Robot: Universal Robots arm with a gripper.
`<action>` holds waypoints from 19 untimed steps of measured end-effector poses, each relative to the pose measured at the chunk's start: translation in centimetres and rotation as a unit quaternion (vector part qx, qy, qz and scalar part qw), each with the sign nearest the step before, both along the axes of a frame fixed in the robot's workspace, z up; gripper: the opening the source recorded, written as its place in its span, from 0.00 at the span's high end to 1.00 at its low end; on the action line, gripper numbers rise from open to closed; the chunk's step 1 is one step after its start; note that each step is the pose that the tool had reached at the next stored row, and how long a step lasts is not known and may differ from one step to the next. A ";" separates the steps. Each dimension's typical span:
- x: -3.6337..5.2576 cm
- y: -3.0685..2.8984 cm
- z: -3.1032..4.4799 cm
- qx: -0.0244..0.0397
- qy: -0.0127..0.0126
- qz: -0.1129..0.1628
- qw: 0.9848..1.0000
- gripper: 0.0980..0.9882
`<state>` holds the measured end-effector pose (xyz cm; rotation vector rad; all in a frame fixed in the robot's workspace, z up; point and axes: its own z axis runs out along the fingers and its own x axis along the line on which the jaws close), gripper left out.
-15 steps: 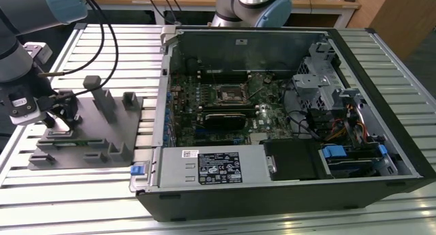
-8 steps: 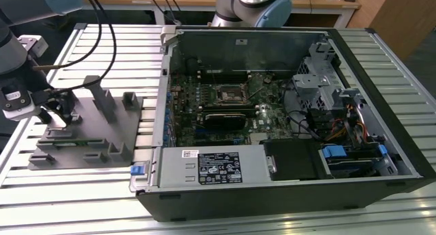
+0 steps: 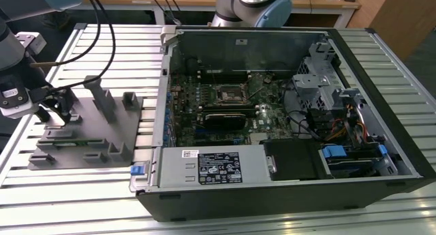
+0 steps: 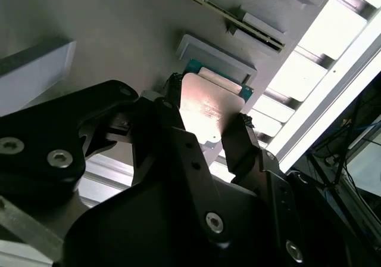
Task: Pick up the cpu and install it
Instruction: 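Pick up the cpu and move it towards the insertion slot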
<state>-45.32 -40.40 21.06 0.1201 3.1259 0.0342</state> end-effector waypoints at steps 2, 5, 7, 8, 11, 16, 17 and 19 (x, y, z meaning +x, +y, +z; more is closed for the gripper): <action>-0.02 -0.01 0.10 0.000 0.000 0.000 1.000 0.52; -0.03 0.00 0.30 0.000 0.000 0.000 1.000 0.52; -0.04 0.00 0.40 0.000 0.000 0.000 1.000 0.52; -0.04 0.00 0.44 0.001 0.000 0.000 1.000 0.52; -0.06 0.00 0.52 0.001 0.000 0.000 1.000 0.52; -0.06 0.00 0.79 0.002 0.000 0.000 1.000 0.52; -0.06 0.00 0.86 0.003 0.000 0.000 1.000 0.52; -0.06 0.00 0.99 0.003 0.000 0.000 1.000 0.52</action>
